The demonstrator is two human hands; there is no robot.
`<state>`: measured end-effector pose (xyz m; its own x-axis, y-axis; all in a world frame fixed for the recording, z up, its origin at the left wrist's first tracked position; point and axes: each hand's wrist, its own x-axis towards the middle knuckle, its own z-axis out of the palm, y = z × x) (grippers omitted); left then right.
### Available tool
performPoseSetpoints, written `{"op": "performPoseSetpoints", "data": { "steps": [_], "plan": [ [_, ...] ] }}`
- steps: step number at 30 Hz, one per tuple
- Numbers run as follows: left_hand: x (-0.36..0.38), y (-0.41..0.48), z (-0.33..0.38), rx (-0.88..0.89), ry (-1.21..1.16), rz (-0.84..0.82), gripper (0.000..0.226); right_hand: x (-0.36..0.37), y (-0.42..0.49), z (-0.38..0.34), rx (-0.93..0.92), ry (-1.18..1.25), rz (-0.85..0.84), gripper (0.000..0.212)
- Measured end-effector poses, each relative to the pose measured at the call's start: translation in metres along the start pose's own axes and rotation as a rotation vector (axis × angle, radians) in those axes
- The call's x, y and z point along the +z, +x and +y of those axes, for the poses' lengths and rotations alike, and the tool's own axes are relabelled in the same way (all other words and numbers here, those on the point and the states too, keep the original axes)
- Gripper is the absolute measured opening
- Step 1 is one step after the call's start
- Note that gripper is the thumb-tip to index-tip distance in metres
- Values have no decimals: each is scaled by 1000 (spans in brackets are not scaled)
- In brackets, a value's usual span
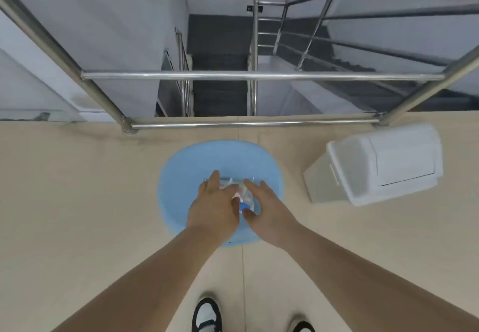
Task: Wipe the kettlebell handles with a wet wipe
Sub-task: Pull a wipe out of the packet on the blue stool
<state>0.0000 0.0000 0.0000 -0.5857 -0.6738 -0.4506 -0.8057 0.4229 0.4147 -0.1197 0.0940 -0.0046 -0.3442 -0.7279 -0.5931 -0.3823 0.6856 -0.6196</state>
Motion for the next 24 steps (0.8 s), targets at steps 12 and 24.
{"op": "performPoseSetpoints", "data": {
  "steps": [12,24],
  "plan": [
    [11,28,-51,172,-80,228,32,18,29,0,49,-326,125,53],
    [18,49,-18,-113,76,190,25,-5,28,1,74,-361,66,54]
  ]
}}
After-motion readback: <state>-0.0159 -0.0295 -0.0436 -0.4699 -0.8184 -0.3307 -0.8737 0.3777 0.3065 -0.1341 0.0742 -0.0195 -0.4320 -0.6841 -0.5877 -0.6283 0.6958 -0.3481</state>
